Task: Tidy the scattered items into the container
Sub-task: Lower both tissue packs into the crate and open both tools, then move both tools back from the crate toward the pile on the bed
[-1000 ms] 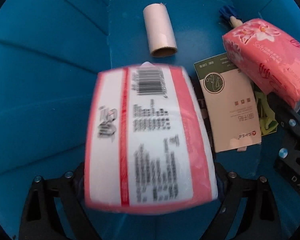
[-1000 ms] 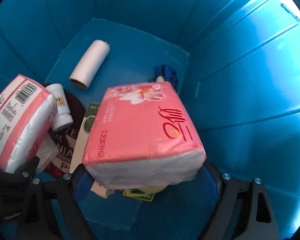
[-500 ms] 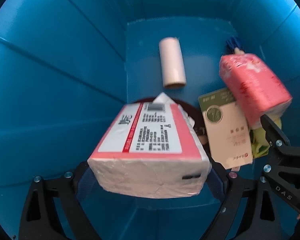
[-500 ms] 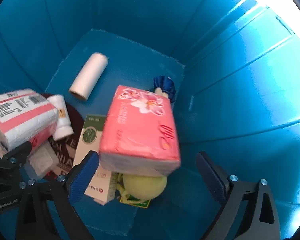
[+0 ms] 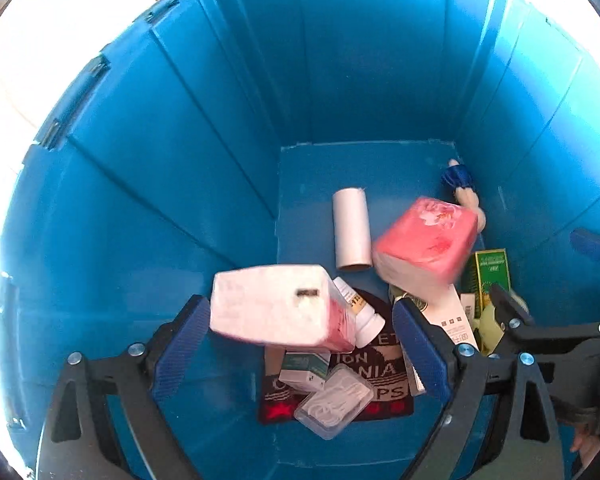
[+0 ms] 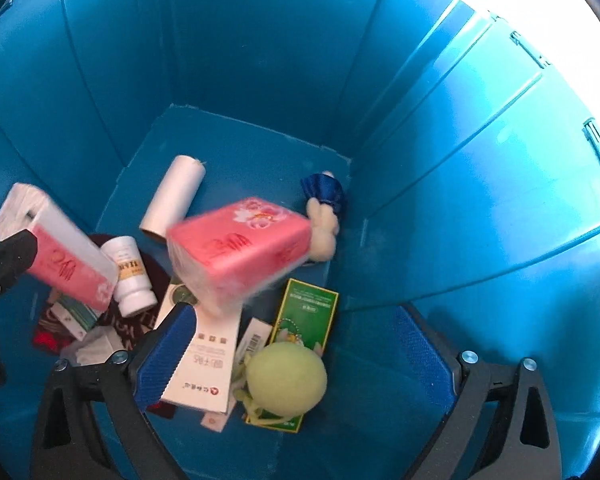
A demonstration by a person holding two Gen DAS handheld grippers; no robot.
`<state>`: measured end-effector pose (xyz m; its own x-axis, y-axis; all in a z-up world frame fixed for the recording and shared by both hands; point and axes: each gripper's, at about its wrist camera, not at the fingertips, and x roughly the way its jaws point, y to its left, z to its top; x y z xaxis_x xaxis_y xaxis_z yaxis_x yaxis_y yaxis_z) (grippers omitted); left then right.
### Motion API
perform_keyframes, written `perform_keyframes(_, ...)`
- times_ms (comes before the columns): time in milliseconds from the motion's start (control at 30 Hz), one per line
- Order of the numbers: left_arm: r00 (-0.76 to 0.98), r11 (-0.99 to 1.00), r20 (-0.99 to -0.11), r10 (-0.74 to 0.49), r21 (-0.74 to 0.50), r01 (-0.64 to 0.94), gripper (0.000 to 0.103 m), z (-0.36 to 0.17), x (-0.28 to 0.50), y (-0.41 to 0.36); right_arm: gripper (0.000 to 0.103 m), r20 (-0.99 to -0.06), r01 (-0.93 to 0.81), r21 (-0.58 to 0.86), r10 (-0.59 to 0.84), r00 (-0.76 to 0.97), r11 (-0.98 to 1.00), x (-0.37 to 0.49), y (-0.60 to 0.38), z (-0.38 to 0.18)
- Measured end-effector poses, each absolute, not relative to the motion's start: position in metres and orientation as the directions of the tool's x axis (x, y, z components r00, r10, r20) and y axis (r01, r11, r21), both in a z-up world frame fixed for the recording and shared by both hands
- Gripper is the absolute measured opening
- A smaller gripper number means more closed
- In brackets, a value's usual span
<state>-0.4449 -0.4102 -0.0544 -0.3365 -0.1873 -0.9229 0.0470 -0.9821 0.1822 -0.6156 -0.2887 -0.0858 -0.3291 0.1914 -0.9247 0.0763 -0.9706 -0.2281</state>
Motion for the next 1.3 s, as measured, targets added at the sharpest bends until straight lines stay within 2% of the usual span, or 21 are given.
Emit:
perform_keyframes(333, -0.188, -0.983, -0.965, -0.185, 0.182, 0.032, 0.093, -0.087, -0.452, -0.415, 0.1, -0.936, 0.084, -0.224, 0.19, -0.296, -0.971, -0.615, -0.288, -0.091)
perform_keyframes(733, -0.191, -0.991, -0.973, -0.129, 0.124, 0.043, 0.093, -0.061, -0.432, -0.418, 0.1, -0.95, 0.091, -0.188, 0.157, -0.269, -0.978, -0.606, -0.289, -0.077)
perform_keyframes(967, -0.345, -0.999, -0.938, -0.041, 0.038, 0.013, 0.094, 0.008, -0.387, -0.413, 0.1, -0.912, 0.108, -0.132, 0.078, -0.403, -0.985, -0.568, -0.29, -0.002)
perform_keyframes(1133, -0.505, -0.999, -0.862, -0.037, 0.035, 0.014, 0.094, 0.056, -0.333, -0.402, 0.102, -0.847, 0.146, -0.088, -0.003, -0.531, -0.985, -0.514, -0.281, 0.053)
perform_keyframes(1300, -0.644, -0.999, -0.764, -0.026, 0.036, -0.003, 0.094, 0.082, -0.28, -0.374, 0.102, -0.772, 0.168, -0.011, -0.099, -0.628, -0.986, -0.446, -0.25, 0.082)
